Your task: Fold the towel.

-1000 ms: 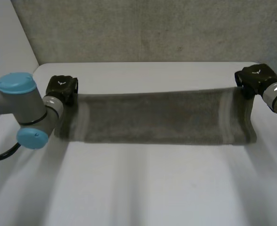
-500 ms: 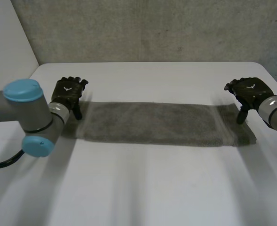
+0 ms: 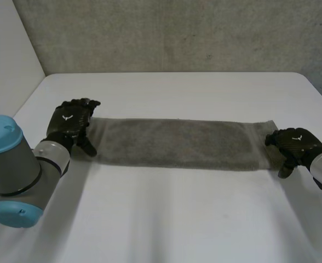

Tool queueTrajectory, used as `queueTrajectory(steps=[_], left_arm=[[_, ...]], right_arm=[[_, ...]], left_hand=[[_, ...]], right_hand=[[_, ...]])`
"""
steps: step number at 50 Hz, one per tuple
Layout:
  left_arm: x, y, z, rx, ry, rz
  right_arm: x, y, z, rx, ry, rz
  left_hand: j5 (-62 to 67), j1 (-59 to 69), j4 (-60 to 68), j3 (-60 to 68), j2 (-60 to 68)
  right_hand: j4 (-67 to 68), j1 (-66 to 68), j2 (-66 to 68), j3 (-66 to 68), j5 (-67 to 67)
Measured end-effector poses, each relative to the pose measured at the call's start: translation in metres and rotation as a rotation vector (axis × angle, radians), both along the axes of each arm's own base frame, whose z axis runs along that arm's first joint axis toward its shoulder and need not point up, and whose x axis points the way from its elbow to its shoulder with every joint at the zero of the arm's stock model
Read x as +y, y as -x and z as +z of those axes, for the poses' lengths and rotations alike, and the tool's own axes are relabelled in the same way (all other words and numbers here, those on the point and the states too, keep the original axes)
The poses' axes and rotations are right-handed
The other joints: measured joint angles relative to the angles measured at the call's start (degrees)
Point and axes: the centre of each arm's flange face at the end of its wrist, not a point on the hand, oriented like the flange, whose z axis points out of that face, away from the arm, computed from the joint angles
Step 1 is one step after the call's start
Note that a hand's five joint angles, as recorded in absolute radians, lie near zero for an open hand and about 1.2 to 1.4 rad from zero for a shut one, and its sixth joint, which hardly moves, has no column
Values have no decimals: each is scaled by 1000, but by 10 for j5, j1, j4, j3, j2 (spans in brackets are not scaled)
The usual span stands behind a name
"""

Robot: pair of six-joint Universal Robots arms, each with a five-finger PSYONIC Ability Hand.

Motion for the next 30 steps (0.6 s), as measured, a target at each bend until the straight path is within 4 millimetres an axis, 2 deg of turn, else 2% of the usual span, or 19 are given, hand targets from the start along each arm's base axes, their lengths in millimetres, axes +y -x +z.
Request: queueTrajectory(steps=[11, 13, 16, 18, 20, 25, 28, 30], left_arm=[[0, -2, 1, 1, 8, 5], [0, -2, 0, 0, 6, 4], [2, -1, 0, -1, 3, -1], [3, -1, -1, -2, 2, -2], [3, 0, -1, -2, 1, -4], [3, 0, -1, -2, 2, -4], [3, -1, 0, -2, 2, -3], [3, -1, 0, -1, 4, -2]], right_arm=[[-11, 7, -14, 12, 4, -12], [-13, 7, -15, 17, 5, -10], [-15, 7, -16, 24, 9, -8], [-17, 8, -16, 28, 12, -11], [-18, 10, -15, 31, 17, -18], [-26, 26, -3, 39, 53, -66], [-32, 41, 9, 44, 86, -108], [-39, 58, 20, 53, 115, -151]], left_hand=[[0, 0, 0, 0, 0], [0, 0, 0, 0, 0], [0, 0, 0, 0, 0], [0, 0, 0, 0, 0], [0, 0, 0, 0, 0], [0, 0, 0, 0, 0], [0, 0, 0, 0, 0], [0, 0, 0, 0, 0]], right_hand=[[135, 137, 135, 134, 129], [202, 211, 212, 200, 196], [408, 417, 418, 410, 404], [474, 469, 467, 467, 467], [485, 469, 467, 480, 472], [485, 470, 467, 481, 472], [485, 470, 467, 481, 472], [485, 470, 467, 481, 472]])
